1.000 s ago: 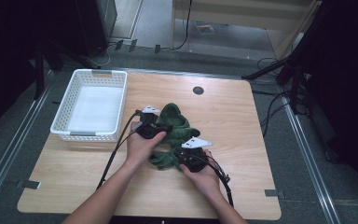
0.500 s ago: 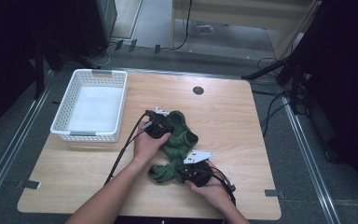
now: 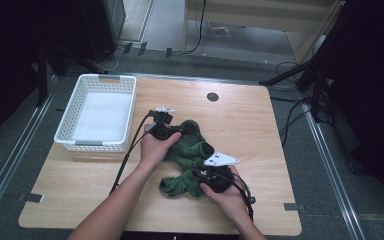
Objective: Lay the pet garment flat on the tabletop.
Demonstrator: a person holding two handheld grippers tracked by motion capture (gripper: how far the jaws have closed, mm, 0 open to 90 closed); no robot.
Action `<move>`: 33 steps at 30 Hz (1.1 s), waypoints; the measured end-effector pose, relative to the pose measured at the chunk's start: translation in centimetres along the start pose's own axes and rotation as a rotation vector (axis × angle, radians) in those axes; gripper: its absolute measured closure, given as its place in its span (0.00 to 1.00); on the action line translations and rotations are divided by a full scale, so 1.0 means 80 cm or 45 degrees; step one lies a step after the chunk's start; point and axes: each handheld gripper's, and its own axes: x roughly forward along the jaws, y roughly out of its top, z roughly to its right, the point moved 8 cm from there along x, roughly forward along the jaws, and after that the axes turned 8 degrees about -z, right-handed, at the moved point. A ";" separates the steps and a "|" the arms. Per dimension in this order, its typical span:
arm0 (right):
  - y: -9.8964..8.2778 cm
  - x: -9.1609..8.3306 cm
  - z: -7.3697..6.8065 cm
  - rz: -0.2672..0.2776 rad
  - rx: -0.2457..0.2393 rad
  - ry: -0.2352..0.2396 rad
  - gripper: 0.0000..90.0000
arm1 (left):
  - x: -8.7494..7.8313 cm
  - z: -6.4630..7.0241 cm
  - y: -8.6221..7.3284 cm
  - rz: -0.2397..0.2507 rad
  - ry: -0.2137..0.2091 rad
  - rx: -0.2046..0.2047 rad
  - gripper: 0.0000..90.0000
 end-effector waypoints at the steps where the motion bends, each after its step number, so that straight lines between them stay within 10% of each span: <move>1: 0.000 0.005 -0.003 -0.012 -0.017 0.010 0.80 | 0.007 -0.001 -0.001 -0.020 0.013 -0.004 0.81; 7: -0.017 0.030 -0.013 -0.137 -0.052 0.063 0.86 | 0.041 -0.019 0.004 -0.065 0.078 -0.074 0.89; 23: -0.016 0.031 -0.002 -0.143 -0.120 0.027 0.98 | 0.079 -0.056 0.080 0.037 0.388 -0.125 1.00; 33: -0.013 0.032 0.020 -0.120 -0.057 -0.055 0.99 | 0.088 -0.073 0.106 0.057 0.471 -0.162 1.00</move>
